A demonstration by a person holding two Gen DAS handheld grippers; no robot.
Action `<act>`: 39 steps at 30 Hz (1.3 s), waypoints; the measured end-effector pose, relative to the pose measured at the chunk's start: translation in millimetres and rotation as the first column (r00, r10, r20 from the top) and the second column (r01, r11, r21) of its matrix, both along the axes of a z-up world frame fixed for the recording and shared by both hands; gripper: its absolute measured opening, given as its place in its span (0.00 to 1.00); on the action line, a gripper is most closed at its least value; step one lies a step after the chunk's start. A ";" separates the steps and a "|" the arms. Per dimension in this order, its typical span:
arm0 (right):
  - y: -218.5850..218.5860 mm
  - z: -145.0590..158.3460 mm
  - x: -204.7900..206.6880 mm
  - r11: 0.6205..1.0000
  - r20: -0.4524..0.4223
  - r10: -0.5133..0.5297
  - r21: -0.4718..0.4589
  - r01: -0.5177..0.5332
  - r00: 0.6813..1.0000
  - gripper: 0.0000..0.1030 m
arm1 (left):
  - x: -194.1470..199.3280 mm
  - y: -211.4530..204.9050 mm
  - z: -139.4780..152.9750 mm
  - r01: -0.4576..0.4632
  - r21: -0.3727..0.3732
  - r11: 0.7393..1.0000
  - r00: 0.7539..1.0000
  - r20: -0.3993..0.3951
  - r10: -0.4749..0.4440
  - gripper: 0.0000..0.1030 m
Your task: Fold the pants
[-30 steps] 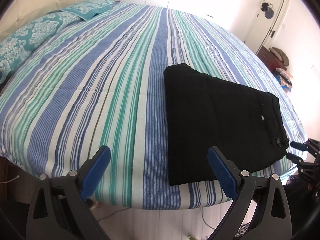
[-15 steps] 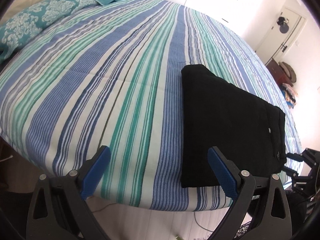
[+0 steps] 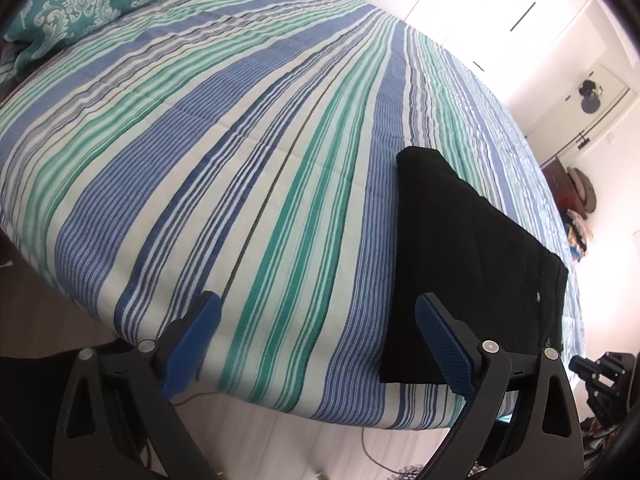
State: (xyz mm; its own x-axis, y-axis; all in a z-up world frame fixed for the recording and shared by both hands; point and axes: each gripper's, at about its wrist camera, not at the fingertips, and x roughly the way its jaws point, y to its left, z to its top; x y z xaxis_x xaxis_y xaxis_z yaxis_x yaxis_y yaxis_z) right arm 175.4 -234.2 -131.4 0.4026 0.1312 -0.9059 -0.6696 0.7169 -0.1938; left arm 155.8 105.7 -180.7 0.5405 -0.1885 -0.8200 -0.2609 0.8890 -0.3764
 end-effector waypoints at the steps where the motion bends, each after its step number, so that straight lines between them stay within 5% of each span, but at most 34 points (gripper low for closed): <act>1: -0.1 7.3 -3.6 1.000 0.007 0.003 0.022 -0.003 1.000 0.00 | -1.0 -1.6 1.7 0.006 0.008 1.000 1.000 0.008 -0.007 0.95; 4: 1.9 18.6 -24.3 0.999 0.027 0.022 0.036 -0.023 0.999 0.00 | 1.8 -8.5 2.2 0.032 0.035 0.999 0.999 0.015 -0.033 0.95; 8: 3.6 -12.1 -27.0 0.999 0.038 -0.008 -0.052 0.010 0.999 0.00 | 2.5 -20.1 0.5 0.066 0.081 0.995 0.998 0.004 -0.066 0.95; 9: 0.5 -14.8 -23.6 0.998 0.030 -0.043 -0.037 0.045 0.999 0.05 | 1.4 -21.4 1.8 0.075 0.085 0.994 0.997 0.007 -0.076 0.95; 11: -8.7 -12.1 -15.8 0.990 0.002 -0.133 0.040 0.133 0.991 0.41 | 0.6 -24.7 4.2 0.094 0.101 0.990 0.995 0.016 -0.096 0.95; 12: -13.9 -7.9 -13.4 0.980 -0.004 -0.180 0.090 0.179 0.984 0.67 | 0.6 -25.9 5.2 0.100 0.114 0.989 0.995 0.018 -0.102 0.95; 15: -29.5 5.3 -13.4 0.923 -0.046 -0.289 0.252 0.291 0.956 0.69 | 0.9 -27.2 4.4 0.105 0.132 0.986 0.994 0.018 -0.108 0.95; 19: -59.5 7.0 -21.9 0.770 -0.179 -0.436 0.433 0.469 0.882 0.65 | 2.6 -26.1 4.6 0.104 0.123 0.987 0.994 0.023 -0.108 0.95; 24: -112.5 -20.7 -27.1 0.387 -0.502 -0.519 0.583 0.714 0.692 0.56 | 5.1 -24.6 4.4 0.102 0.102 0.990 0.994 0.027 -0.105 0.95; 28: -134.3 -25.8 -26.1 0.193 -0.613 -0.517 0.596 0.779 0.598 0.53 | 7.1 -24.6 6.3 0.105 0.101 0.989 0.993 0.035 -0.109 0.95; 35: -125.4 -41.7 -8.2 0.098 -0.723 -0.469 0.528 0.843 0.507 0.51 | 5.2 -19.4 6.4 0.096 0.081 0.992 0.994 0.040 -0.100 0.95; 39: -112.5 -49.5 4.1 0.090 -0.730 -0.494 0.498 0.863 0.473 0.50 | 4.8 -14.3 6.4 0.086 0.075 0.993 0.995 0.040 -0.089 0.95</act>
State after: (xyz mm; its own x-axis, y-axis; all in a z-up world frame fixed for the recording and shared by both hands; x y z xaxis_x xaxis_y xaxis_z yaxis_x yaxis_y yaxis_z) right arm 179.6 -346.7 -180.9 0.4662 0.5967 -0.6532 0.3368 0.5630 0.7547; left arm 160.5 91.4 -174.2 0.5601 -0.1775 -0.8092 -0.1656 0.9331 -0.3193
